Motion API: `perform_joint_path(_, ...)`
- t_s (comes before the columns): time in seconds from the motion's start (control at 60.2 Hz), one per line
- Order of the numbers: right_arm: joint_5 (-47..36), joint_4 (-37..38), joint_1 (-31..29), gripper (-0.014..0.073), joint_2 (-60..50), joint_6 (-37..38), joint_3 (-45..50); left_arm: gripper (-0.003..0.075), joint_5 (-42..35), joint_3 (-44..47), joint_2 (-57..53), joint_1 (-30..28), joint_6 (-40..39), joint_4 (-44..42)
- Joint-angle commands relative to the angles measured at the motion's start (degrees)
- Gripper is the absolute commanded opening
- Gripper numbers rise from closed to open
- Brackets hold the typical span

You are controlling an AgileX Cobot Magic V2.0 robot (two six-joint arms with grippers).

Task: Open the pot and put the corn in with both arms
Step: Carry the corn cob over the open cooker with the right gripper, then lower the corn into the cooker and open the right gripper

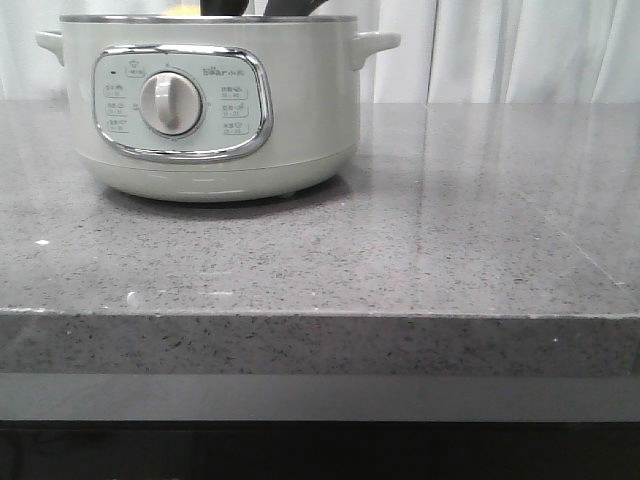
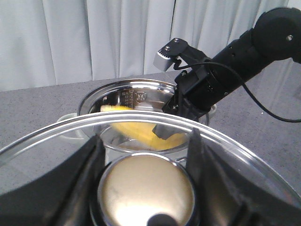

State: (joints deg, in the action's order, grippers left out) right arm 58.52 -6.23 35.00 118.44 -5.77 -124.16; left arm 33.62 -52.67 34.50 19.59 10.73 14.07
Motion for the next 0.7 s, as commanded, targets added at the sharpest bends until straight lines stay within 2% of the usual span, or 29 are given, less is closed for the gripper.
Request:
perform_joint_path(0.0, -3.2, 0.1, -0.3, 0.0489, -3.7, -0.7, -2.0, 0.0189, -8.8, -2.2, -0.2, 0.0, -0.5, 1.1)
perform_joint_path(0.249, -3.0, 0.1, -0.3, 0.0489, -4.8, -0.7, -3.2, 0.0189, -8.8, -2.2, -0.2, 0.0, -0.5, 1.1)
perform_joint_path(0.449, -0.3, -0.5, -0.4, 0.0489, -11.1, -0.7, -2.8, 0.0189, -8.8, -2.2, -0.2, 0.0, -0.5, 1.1)
perform_joint_path(0.548, -1.4, -0.5, -0.6, 0.0489, -18.0, -0.7, 2.6, 0.0189, -8.8, -2.2, -0.2, 0.0, -0.5, 1.1)
perform_joint_path(0.681, -6.8, -0.1, -0.6, 0.0489, -26.8, -0.7, 13.3, 0.0189, -8.8, -2.2, -0.2, 0.0, -0.5, 1.1)
